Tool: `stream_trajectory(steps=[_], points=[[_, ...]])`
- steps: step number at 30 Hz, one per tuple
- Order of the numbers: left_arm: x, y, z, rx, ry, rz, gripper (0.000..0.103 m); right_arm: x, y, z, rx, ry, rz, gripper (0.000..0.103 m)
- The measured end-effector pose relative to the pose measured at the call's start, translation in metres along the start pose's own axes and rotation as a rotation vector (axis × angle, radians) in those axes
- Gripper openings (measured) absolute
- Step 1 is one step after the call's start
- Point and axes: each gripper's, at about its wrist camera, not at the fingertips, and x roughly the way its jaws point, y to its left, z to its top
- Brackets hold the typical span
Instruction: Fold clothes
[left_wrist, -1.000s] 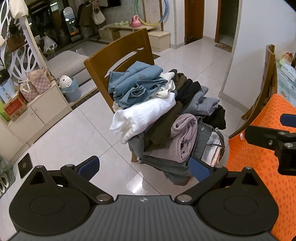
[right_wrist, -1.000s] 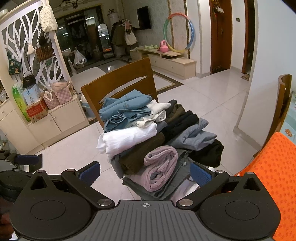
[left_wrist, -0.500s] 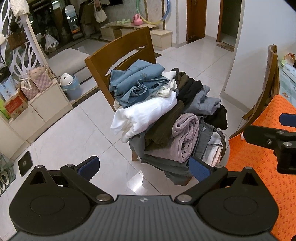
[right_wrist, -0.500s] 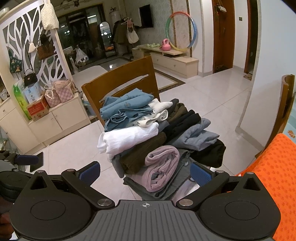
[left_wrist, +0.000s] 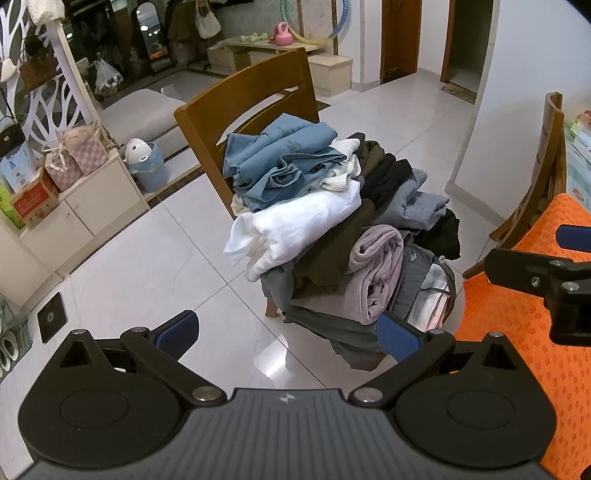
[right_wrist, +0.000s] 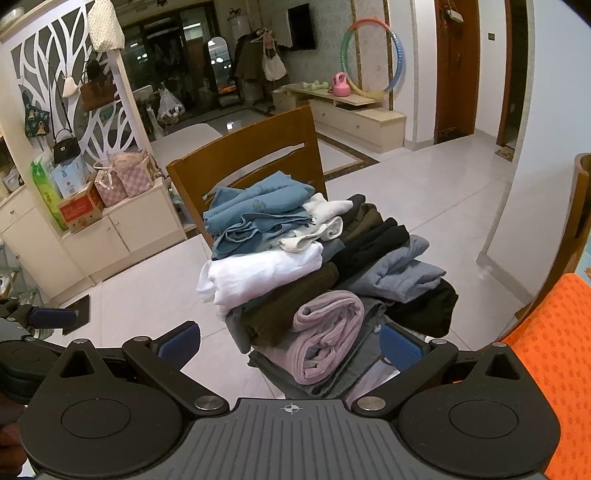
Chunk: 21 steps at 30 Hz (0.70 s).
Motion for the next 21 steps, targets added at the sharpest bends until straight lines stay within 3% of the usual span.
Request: stream_trajectory(steps=[10, 21], points=[[0.022, 0.005, 0.01, -0.06, 0.031, -0.011, 0.103, 0.032, -0.009, 0.02, -0.055, 0.022, 0.031, 0.103], [0.039, 0.017, 0.006, -0.086, 0.028, 0.036, 0.103, 0.128, -0.021, 0.076, -0.181, 0.018, 0.116, 0.102]])
